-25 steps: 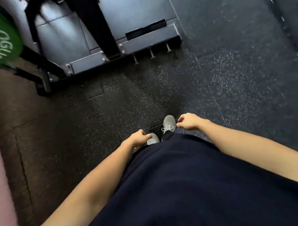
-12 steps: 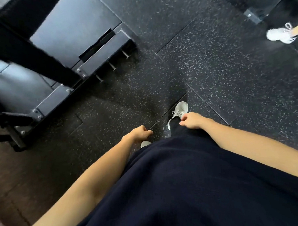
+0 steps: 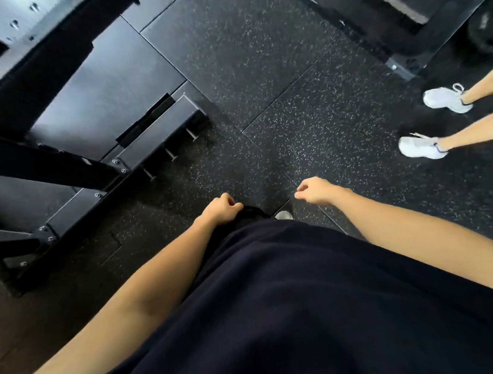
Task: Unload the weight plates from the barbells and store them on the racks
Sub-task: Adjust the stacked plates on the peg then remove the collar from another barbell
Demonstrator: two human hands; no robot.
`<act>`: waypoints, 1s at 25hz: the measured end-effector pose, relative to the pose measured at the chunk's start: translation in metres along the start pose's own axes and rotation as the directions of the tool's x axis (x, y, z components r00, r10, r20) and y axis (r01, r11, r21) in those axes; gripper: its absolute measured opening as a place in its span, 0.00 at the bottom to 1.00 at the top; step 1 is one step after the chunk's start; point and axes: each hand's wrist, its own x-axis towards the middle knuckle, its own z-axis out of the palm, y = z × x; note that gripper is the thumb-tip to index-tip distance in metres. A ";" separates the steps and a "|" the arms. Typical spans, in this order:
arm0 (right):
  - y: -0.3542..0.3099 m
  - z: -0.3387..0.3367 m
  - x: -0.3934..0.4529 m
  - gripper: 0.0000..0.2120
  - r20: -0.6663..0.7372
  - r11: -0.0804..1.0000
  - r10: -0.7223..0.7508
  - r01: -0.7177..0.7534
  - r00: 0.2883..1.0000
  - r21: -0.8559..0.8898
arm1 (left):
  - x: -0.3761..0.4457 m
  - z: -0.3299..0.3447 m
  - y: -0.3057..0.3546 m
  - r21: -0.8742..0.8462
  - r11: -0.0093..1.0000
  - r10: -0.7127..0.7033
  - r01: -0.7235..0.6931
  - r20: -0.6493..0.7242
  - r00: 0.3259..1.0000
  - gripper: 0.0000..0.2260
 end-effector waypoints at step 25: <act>-0.314 -0.429 0.388 0.13 0.027 0.989 -0.040 0.043 0.999 -0.145 | 0.368 -0.469 0.140 -0.099 0.988 -0.120 0.123 0.035 0.992 0.17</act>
